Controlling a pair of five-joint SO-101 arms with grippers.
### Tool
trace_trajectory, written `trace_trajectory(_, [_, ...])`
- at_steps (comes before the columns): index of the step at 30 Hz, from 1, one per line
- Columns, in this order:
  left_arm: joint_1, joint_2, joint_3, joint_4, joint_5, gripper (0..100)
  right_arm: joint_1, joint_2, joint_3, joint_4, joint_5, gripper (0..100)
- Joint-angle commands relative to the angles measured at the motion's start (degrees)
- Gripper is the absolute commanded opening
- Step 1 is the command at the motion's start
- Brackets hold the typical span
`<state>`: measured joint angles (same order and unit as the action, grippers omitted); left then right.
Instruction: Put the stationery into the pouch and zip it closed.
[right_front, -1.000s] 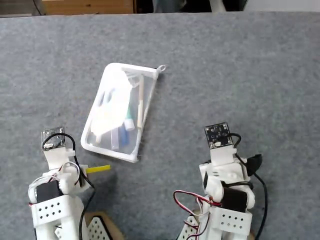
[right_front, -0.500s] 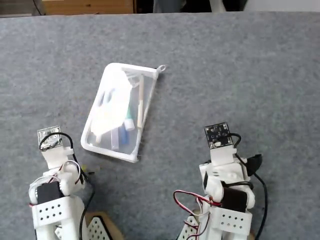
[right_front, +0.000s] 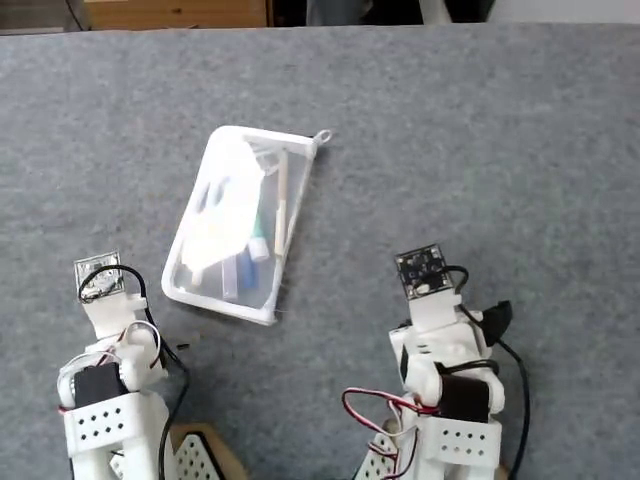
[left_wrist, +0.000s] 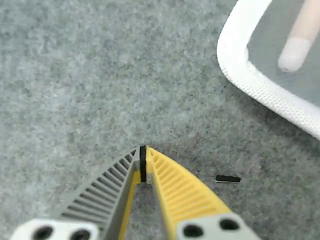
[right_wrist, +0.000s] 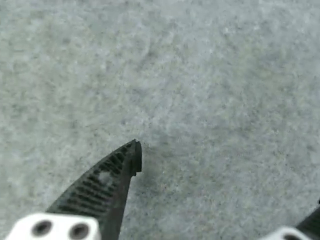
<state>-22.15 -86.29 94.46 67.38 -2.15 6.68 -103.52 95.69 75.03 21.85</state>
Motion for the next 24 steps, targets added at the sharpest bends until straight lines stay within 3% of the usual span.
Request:
trace_trajectory(1, [0.48,0.18,-0.31,-1.23,0.44,3,-1.23,-3.47,0.84,-0.97,-0.09,52.8])
trace_trajectory(12, [0.48,0.18,-0.31,-1.23,0.44,3,-0.88,-3.03,0.84,-0.7,8.53,51.1])
trace_trajectory(15, [0.48,0.18,-0.31,-1.23,0.44,3,-0.97,-2.68,0.84,-0.62,10.81,39.1])
trace_trajectory(20, [0.48,0.18,-0.31,-1.23,0.44,3,-0.97,1.63,1.01,-2.55,10.81,1.1])
trace_trajectory(24, [0.48,0.18,-0.31,-1.23,0.44,3,-1.23,4.44,1.36,-4.04,11.08,8.3])
